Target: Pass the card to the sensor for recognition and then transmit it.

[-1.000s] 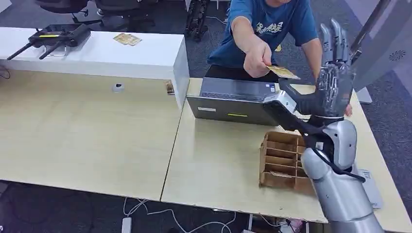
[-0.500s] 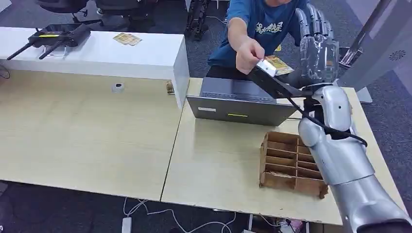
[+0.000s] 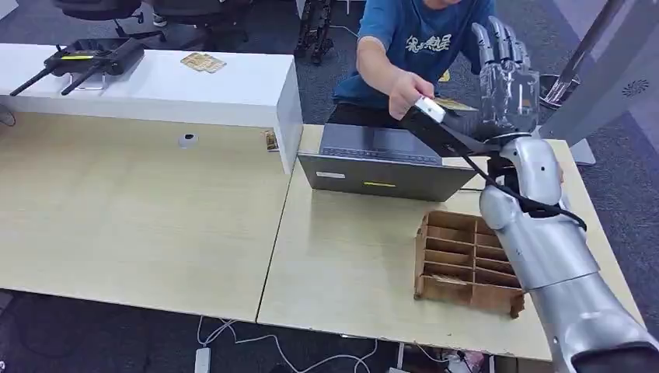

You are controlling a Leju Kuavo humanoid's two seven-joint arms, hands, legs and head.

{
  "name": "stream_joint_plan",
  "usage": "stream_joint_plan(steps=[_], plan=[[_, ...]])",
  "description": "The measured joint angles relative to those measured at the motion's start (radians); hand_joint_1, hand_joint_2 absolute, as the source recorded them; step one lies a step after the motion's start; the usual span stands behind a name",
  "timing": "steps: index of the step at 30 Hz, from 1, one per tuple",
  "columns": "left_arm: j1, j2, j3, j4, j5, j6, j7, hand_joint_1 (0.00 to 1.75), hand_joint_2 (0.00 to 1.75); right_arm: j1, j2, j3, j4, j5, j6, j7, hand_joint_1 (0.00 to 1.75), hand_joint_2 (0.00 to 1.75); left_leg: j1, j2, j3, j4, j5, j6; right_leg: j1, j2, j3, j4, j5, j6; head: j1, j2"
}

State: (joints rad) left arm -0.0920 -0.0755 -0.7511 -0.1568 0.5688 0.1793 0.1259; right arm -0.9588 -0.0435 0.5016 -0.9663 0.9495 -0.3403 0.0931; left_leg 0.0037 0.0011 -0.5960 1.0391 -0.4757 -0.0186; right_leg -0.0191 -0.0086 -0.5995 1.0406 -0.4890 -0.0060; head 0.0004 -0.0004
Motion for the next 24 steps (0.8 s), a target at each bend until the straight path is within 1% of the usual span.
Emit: stream_joint_plan(steps=[24], plan=[[0.000, 0.000, 0.000, 0.000, 0.003, 0.000, 0.000, 0.00, 0.00, 0.000, -0.010, 0.000, 0.001, -0.004, 0.001, -0.001, 0.00, 1.75, 0.000, 0.000, 0.000, 0.000, 0.000, 0.000, 0.000, 0.000, 0.000, 0.000, 0.000, 0.000, 0.000, 0.000]])
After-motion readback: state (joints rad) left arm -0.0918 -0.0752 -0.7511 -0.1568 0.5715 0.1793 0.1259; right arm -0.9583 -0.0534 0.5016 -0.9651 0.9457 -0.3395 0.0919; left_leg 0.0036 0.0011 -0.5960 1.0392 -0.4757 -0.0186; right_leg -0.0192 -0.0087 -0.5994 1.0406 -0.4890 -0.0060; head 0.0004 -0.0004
